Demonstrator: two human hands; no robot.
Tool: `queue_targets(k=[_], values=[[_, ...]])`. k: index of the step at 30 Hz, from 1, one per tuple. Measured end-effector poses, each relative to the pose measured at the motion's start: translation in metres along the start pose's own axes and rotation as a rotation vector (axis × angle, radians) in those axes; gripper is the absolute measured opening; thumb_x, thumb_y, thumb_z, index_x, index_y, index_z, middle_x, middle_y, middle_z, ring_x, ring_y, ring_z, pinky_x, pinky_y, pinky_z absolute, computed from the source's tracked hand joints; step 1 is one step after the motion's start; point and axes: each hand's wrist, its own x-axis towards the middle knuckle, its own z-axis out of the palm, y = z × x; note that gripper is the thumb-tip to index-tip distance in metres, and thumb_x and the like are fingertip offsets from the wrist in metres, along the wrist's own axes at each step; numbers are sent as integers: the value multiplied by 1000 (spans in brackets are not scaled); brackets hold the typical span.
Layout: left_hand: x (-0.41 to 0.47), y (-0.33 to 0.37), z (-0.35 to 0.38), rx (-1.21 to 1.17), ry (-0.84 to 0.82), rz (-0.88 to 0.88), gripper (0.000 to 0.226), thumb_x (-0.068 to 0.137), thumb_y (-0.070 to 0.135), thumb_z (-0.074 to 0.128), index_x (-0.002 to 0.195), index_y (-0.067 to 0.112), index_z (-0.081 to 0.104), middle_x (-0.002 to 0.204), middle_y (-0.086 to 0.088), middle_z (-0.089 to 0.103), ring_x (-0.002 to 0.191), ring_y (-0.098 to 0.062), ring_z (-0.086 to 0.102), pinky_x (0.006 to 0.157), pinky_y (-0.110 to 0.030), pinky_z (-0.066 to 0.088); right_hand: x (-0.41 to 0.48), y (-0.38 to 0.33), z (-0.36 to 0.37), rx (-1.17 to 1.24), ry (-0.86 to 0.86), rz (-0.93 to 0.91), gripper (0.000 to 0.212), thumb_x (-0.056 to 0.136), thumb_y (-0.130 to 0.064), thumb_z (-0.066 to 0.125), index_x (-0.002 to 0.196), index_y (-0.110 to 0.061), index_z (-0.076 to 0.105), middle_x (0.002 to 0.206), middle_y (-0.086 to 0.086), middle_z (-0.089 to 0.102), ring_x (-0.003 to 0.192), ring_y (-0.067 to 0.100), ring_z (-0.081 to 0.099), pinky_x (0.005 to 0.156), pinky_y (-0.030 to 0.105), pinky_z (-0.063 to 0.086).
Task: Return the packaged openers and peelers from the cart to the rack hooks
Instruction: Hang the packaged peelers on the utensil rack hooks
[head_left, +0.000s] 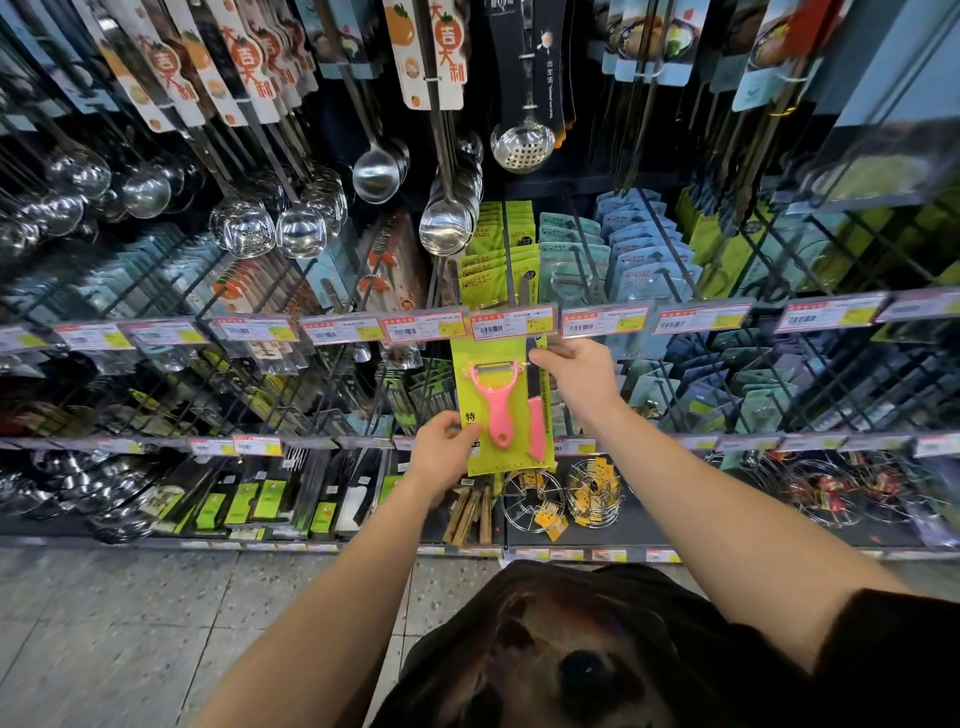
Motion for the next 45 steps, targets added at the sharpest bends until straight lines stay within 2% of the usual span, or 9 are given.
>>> queue_targets(k=[7, 12, 17, 21, 29, 32, 37, 42, 45], values=[[-20, 31, -4, 31, 39, 59, 25, 92, 35, 71, 110, 18, 70, 102, -20, 75, 77, -30, 67, 81, -53, 62, -1, 2, 0, 15, 62, 16, 25, 85, -15, 79, 104, 1, 77, 101, 9, 78, 101, 23, 73, 99, 40, 55], [-2, 16, -4, -19, 22, 22, 78, 63, 65, 70, 125, 18, 67, 120, -11, 75, 107, -29, 74, 97, -55, 59, 9, 2, 2, -33, 58, 33, 18, 88, -22, 77, 97, -6, 78, 72, -8, 67, 71, 9, 60, 78, 31, 51], [-12, 43, -1, 7, 49, 32, 26, 86, 38, 71, 106, 21, 73, 103, -4, 79, 101, -29, 75, 93, -56, 60, 14, 6, 3, 76, 35, 120, 19, 86, -23, 80, 98, -10, 71, 85, -6, 68, 91, 18, 63, 92, 35, 48], [-6, 45, 2, -6, 60, 30, 26, 82, 41, 69, 99, 22, 74, 101, -10, 79, 102, -37, 74, 92, -59, 60, 7, 16, 2, 6, -60, 100, 41, 85, -6, 77, 124, -12, 63, 97, -2, 66, 99, 21, 66, 94, 39, 54], [3, 52, 2, -5, 79, -34, 11, 91, 34, 70, 93, 24, 74, 93, -15, 75, 81, -30, 67, 78, -45, 58, 7, 46, -1, -451, -198, 108, 63, 86, -34, 77, 140, -9, 54, 118, 6, 68, 106, 22, 66, 97, 45, 55], [15, 55, 3, -26, 110, -59, 18, 91, 35, 73, 99, 19, 74, 94, -13, 75, 86, -33, 71, 81, -51, 60, 18, 45, 3, -427, -169, 125, 57, 85, -37, 77, 135, -14, 62, 114, 4, 72, 103, 21, 68, 96, 43, 56], [26, 80, 7, 34, 198, -52, 45, 92, 34, 74, 128, 9, 67, 111, -8, 71, 99, -29, 67, 93, -46, 57, 38, 30, 11, -354, -139, 143, 38, 92, -28, 73, 128, -16, 67, 108, 0, 71, 64, 7, 60, 60, 23, 50], [15, 90, 15, -28, 96, -12, 33, 98, -1, 63, 114, 26, 53, 105, 3, 65, 98, -20, 60, 74, -26, 50, 61, 28, 12, -318, -206, 330, 39, 96, -38, 64, 116, -5, 72, 116, 14, 74, 105, 24, 70, 90, 35, 55], [6, 92, 24, 5, 68, -21, 60, 100, 1, 62, 153, 18, 41, 142, -4, 59, 115, -20, 64, 88, -23, 52, 70, 31, 8, -324, -242, 420, 50, 96, -50, 59, 117, -7, 73, 121, 15, 72, 115, 28, 66, 99, 37, 51]])
